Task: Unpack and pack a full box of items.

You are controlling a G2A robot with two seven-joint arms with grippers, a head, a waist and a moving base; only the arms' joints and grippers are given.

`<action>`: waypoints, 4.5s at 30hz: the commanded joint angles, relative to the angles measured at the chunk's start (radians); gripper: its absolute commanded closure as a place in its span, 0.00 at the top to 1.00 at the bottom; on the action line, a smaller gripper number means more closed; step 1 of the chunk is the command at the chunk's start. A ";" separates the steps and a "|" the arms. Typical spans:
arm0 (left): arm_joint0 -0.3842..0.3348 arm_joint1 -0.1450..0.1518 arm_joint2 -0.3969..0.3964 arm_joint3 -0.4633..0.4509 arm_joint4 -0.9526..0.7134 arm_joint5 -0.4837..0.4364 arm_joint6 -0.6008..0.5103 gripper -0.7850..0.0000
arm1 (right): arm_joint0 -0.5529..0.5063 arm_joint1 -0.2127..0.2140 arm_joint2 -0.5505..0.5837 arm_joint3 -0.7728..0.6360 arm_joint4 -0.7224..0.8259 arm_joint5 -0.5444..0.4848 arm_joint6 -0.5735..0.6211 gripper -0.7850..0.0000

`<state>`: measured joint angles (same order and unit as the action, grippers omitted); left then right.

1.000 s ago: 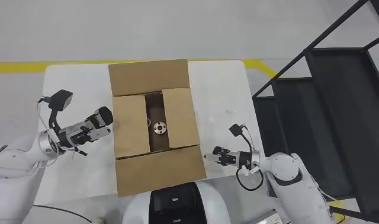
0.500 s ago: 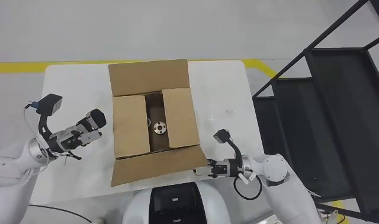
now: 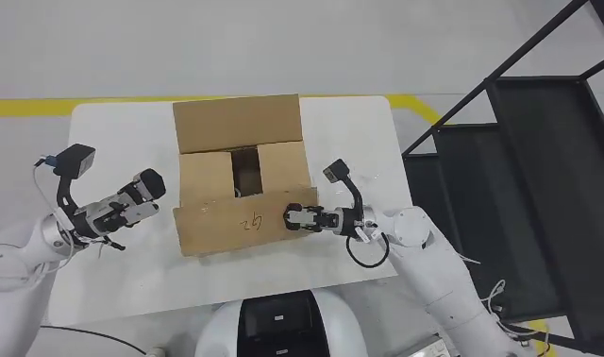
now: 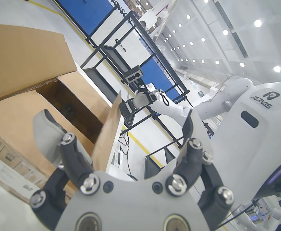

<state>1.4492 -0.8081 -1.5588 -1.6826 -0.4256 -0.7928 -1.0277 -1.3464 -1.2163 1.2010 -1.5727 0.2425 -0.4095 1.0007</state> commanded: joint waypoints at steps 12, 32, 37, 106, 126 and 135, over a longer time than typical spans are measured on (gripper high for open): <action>-0.069 0.019 0.213 0.007 0.200 -0.006 0.006 1.00 | 0.044 0.007 0.001 0.033 -0.099 -0.012 -0.086 1.00; -0.096 0.014 0.253 0.103 0.285 0.001 0.048 1.00 | 0.427 -0.023 -0.043 0.389 -0.198 -0.058 -0.292 1.00; -0.087 0.019 0.238 0.086 0.280 0.008 0.046 1.00 | 0.510 -0.042 -0.089 0.527 -0.246 -0.060 -0.376 1.00; -0.092 0.007 0.235 0.080 0.379 0.178 0.210 1.00 | -0.035 0.074 0.245 -0.100 -0.474 0.020 -0.249 1.00; -0.092 0.007 0.235 0.080 0.379 0.178 0.210 1.00 | -0.124 0.089 0.284 -0.125 -0.645 0.115 -0.266 1.00; -0.092 0.007 0.235 0.080 0.379 0.178 0.210 1.00 | -0.071 0.086 0.237 -0.025 -0.810 0.172 -0.366 1.00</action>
<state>1.3569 -0.8007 -1.3239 -1.6030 -0.0470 -0.6152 -0.8173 -1.4331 -1.1295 1.4500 -1.6195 -0.5320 -0.2457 0.6523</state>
